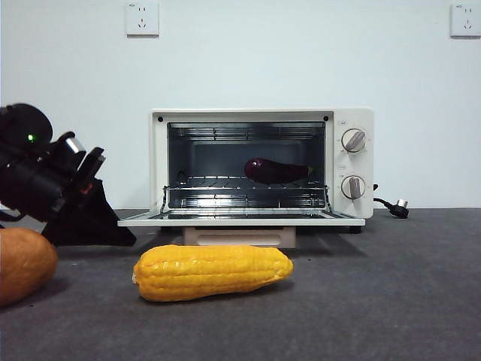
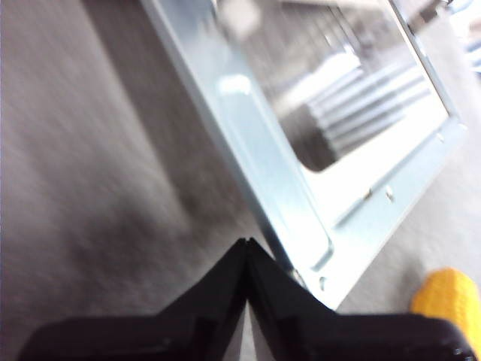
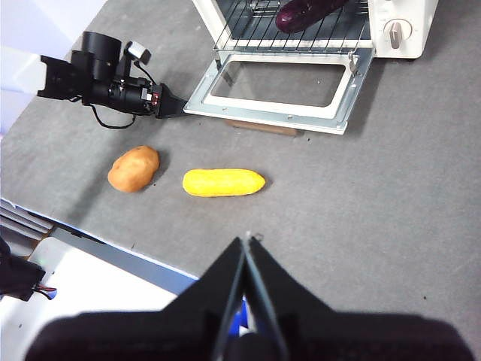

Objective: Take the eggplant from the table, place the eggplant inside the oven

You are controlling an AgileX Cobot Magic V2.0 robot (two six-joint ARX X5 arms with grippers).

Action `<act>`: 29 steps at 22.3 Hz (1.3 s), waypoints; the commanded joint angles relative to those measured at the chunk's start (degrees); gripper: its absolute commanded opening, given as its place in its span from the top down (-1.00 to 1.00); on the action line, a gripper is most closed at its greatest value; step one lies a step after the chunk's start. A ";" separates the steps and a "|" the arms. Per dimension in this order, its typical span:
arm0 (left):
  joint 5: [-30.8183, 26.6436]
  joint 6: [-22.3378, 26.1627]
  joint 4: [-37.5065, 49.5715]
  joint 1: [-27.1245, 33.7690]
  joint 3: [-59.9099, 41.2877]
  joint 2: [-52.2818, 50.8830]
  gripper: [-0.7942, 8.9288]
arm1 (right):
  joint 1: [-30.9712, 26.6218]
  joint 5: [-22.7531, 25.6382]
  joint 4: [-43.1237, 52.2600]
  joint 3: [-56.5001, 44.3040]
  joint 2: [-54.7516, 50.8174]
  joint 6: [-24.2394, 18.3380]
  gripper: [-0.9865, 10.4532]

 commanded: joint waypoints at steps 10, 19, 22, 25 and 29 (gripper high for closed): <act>8.96 -10.12 10.56 -0.04 0.68 0.50 0.85 | 0.02 -0.15 -1.27 0.02 -0.11 0.57 0.85; 11.13 -15.12 12.94 -0.04 6.32 0.39 0.85 | 0.02 -0.13 -1.27 0.02 -0.11 0.57 0.85; 11.04 -15.78 12.68 -0.04 9.51 0.39 0.85 | 0.02 -0.11 -1.27 0.02 -0.11 0.57 0.85; 10.12 -16.72 12.66 -0.04 12.68 0.39 0.85 | 0.02 -0.09 -1.27 0.02 -0.11 0.57 0.85; 7.69 -16.87 12.41 -0.04 16.37 0.39 0.85 | 0.02 0.04 -1.27 0.02 -0.09 0.57 0.85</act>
